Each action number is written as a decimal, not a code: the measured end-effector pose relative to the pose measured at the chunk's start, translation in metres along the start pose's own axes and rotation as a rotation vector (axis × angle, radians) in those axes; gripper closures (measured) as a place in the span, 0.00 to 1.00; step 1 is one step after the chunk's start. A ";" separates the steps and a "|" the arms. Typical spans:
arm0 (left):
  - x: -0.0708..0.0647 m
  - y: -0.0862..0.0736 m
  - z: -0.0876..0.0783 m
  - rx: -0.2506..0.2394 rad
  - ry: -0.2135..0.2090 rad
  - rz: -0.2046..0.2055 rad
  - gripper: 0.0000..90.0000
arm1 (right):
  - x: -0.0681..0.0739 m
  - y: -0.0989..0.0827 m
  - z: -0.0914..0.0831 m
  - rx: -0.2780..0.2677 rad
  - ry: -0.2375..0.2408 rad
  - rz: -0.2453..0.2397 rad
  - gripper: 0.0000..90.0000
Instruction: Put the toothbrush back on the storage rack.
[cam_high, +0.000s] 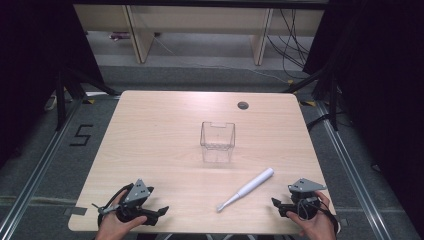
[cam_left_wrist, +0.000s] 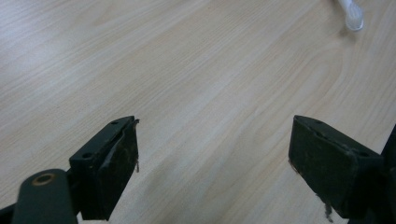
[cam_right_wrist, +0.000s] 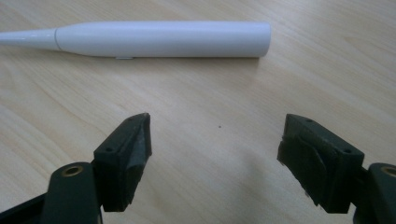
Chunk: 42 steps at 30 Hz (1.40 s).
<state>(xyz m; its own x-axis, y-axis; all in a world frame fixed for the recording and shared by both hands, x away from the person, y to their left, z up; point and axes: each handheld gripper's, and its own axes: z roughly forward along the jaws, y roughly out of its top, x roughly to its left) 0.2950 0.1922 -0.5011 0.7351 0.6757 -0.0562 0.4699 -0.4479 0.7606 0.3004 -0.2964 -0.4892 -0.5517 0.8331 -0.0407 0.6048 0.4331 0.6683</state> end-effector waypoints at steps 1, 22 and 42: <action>0.000 0.000 0.000 0.002 0.000 0.001 0.17 | 0.000 0.001 0.000 0.008 0.001 -0.010 0.27; 0.003 0.000 0.000 0.018 0.022 0.015 0.17 | 0.010 0.031 0.011 -0.010 0.073 -0.163 0.39; 0.003 0.000 0.000 0.019 0.012 0.014 0.17 | 0.002 0.061 0.033 -0.025 0.061 -0.076 0.70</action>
<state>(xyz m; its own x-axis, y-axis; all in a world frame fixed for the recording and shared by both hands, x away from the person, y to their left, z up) 0.2968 0.1944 -0.5012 0.7357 0.6762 -0.0378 0.4688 -0.4682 0.7491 0.3550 -0.2566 -0.4725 -0.6300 0.7752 -0.0469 0.5457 0.4848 0.6835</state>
